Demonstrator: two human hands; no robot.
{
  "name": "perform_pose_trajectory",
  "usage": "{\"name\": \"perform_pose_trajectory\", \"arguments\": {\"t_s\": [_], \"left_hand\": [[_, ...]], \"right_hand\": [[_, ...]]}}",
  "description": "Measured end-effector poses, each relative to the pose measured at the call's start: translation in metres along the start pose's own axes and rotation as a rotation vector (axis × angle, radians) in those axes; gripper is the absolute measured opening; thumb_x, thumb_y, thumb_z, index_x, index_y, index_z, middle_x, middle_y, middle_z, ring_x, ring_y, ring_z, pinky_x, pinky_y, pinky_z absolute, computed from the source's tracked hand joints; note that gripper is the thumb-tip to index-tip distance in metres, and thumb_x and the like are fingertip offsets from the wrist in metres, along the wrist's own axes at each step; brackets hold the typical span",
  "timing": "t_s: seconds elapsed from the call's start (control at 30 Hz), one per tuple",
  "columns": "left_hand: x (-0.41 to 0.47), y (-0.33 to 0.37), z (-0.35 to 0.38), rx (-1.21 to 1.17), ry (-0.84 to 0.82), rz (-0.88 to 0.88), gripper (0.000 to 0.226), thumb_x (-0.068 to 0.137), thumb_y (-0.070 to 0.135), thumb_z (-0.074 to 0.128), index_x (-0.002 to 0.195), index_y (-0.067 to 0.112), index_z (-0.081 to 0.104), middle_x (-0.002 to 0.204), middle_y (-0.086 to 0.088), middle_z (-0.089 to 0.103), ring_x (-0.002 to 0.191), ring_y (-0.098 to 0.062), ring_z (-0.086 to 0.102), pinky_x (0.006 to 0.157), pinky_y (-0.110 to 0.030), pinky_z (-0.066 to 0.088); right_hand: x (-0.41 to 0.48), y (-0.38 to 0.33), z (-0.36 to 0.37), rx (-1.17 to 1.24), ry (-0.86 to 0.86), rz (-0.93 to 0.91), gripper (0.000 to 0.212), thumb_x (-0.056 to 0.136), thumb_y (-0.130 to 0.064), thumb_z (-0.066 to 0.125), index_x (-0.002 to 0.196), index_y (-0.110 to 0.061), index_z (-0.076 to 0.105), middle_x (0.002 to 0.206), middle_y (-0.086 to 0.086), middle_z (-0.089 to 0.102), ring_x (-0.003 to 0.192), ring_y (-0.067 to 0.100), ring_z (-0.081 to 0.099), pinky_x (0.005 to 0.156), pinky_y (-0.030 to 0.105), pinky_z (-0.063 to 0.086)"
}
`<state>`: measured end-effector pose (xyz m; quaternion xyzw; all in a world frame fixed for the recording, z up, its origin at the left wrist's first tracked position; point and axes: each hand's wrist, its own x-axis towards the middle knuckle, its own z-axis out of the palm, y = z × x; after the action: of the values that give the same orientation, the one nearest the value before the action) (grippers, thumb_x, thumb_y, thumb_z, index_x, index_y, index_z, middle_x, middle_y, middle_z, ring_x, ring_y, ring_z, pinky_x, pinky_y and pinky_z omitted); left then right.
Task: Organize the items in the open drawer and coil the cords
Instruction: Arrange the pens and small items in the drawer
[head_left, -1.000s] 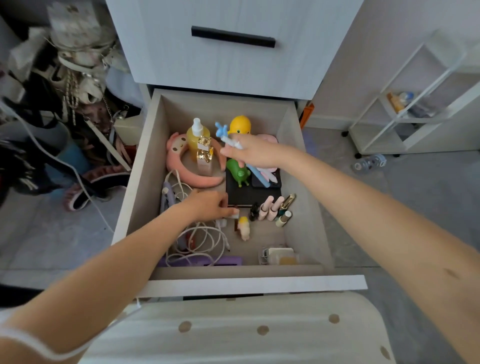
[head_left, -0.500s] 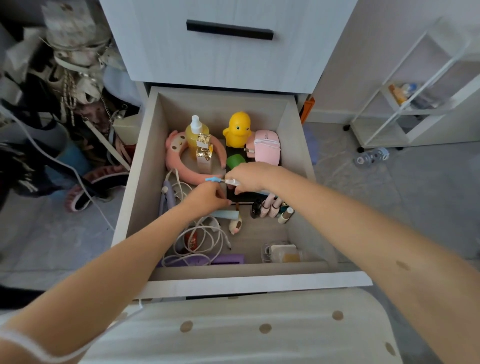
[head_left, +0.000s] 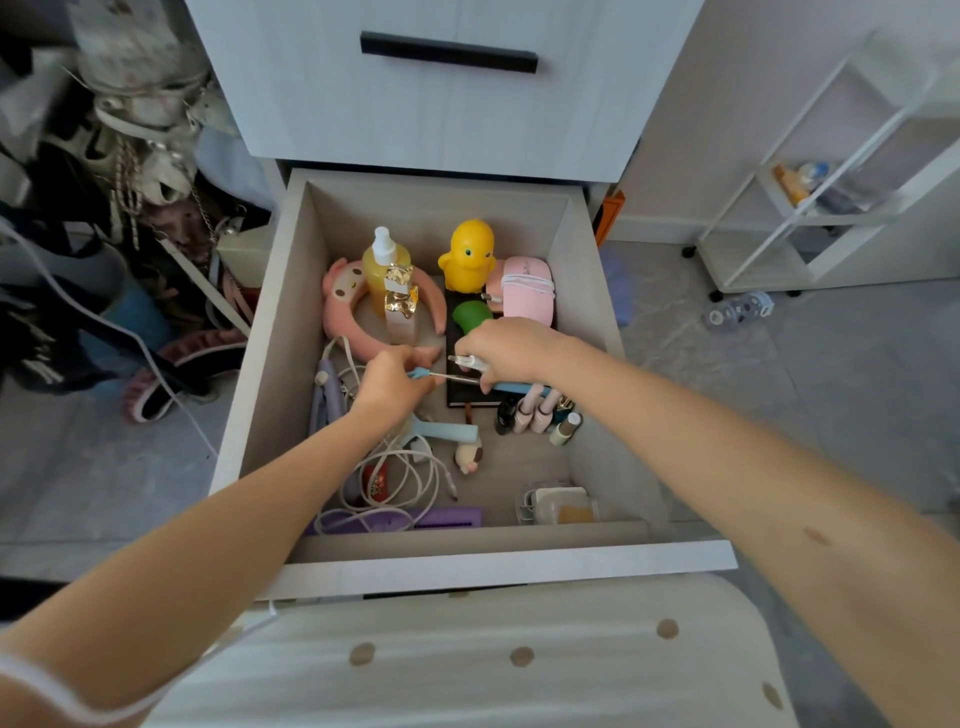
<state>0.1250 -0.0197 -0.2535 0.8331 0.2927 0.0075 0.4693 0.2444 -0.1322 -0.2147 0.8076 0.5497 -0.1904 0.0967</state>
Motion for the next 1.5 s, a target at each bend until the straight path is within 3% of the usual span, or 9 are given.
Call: {"name": "perform_pose_trajectory", "arguments": {"t_s": [0.3, 0.5, 0.63, 0.83, 1.0, 1.13, 1.3, 1.4, 1.5], "left_hand": [[0.006, 0.004, -0.006, -0.039, 0.007, 0.057, 0.02, 0.087, 0.009, 0.064, 0.106, 0.002, 0.065, 0.1, -0.014, 0.068, 0.093, -0.019, 0.062, 0.087, -0.03, 0.049], [0.008, 0.016, -0.02, -0.05, 0.055, 0.111, 0.007, 0.088, 0.007, 0.061, 0.092, 0.005, 0.066, 0.09, -0.014, 0.067, 0.077, -0.016, 0.061, 0.075, -0.024, 0.052], [0.008, 0.028, -0.035, -0.179, 0.125, 0.195, 0.008, 0.09, 0.005, 0.056, 0.091, 0.01, 0.062, 0.078, -0.006, 0.061, 0.064, -0.009, 0.058, 0.056, -0.007, 0.047], [0.003, 0.044, -0.048, -0.706, 0.271, 0.201, 0.007, 0.093, 0.007, 0.055, 0.094, 0.012, 0.06, 0.098, -0.015, 0.063, 0.083, -0.021, 0.066, 0.077, -0.029, 0.057], [0.006, 0.059, -0.061, -0.839, 0.316, 0.255, 0.012, 0.09, 0.009, 0.059, 0.097, 0.018, 0.056, 0.098, -0.016, 0.059, 0.086, -0.023, 0.065, 0.074, -0.033, 0.057], [0.013, 0.078, -0.072, -0.892, 0.33, 0.268, 0.012, 0.091, 0.006, 0.057, 0.099, 0.014, 0.055, 0.083, -0.003, 0.058, 0.07, -0.011, 0.062, 0.069, -0.026, 0.054], [0.009, 0.1, -0.063, -0.847, 0.153, 0.17, 0.029, 0.099, 0.031, 0.042, 0.123, 0.014, 0.044, 0.098, 0.002, 0.056, 0.095, -0.014, 0.062, 0.079, -0.028, 0.053], [-0.002, 0.096, -0.04, -0.634, -0.203, 0.144, 0.042, 0.099, 0.04, 0.034, 0.125, 0.009, 0.048, 0.105, 0.001, 0.06, 0.096, -0.013, 0.059, 0.075, -0.021, 0.051], [-0.005, 0.076, -0.027, -0.568, -0.281, 0.137, 0.072, 0.087, 0.058, 0.045, 0.14, 0.012, 0.03, 0.129, -0.001, 0.051, 0.119, -0.013, 0.052, 0.1, -0.035, 0.045]], "right_hand": [[-0.006, 0.008, -0.003, -0.031, -0.001, 0.024, 0.04, 0.086, -0.028, 0.065, 0.119, -0.009, 0.053, 0.105, 0.012, 0.06, 0.096, 0.029, 0.057, 0.063, 0.03, 0.033], [-0.003, 0.015, -0.005, 0.226, -0.061, 0.04, 0.02, 0.089, -0.032, 0.062, 0.086, -0.013, 0.056, 0.081, 0.004, 0.052, 0.079, 0.022, 0.05, 0.066, 0.033, 0.036], [-0.011, 0.015, -0.011, 0.413, 0.063, 0.061, 0.026, 0.094, -0.03, 0.055, 0.073, -0.016, 0.049, 0.069, -0.002, 0.045, 0.071, 0.018, 0.045, 0.06, 0.031, 0.03], [-0.022, 0.01, -0.029, 0.799, 0.427, 0.113, 0.024, 0.1, -0.026, 0.042, 0.083, -0.01, 0.045, 0.076, 0.007, 0.061, 0.061, 0.005, 0.058, 0.063, 0.028, 0.048], [-0.016, -0.002, -0.056, 0.69, 0.49, 0.08, 0.024, 0.1, -0.034, 0.04, 0.093, -0.013, 0.048, 0.085, 0.015, 0.064, 0.076, 0.021, 0.062, 0.068, 0.034, 0.045], [-0.018, -0.017, -0.074, 0.902, 0.365, -0.003, 0.028, 0.093, -0.033, 0.056, 0.073, -0.016, 0.046, 0.056, 0.004, 0.053, 0.049, 0.009, 0.053, 0.054, 0.019, 0.041], [-0.012, -0.009, -0.072, 1.405, 0.54, 0.184, 0.044, 0.092, -0.041, 0.053, 0.058, -0.013, 0.047, 0.05, 0.008, 0.048, 0.048, 0.017, 0.051, 0.062, 0.03, 0.045], [-0.006, -0.011, -0.071, 1.367, 0.631, 0.3, 0.044, 0.093, -0.047, 0.045, 0.063, -0.016, 0.053, 0.069, 0.009, 0.06, 0.065, 0.015, 0.056, 0.067, 0.027, 0.044], [-0.005, -0.021, -0.066, 1.255, 0.651, 0.331, 0.039, 0.096, -0.047, 0.039, 0.075, -0.018, 0.056, 0.092, 0.004, 0.058, 0.087, 0.016, 0.055, 0.08, 0.03, 0.044]]}}
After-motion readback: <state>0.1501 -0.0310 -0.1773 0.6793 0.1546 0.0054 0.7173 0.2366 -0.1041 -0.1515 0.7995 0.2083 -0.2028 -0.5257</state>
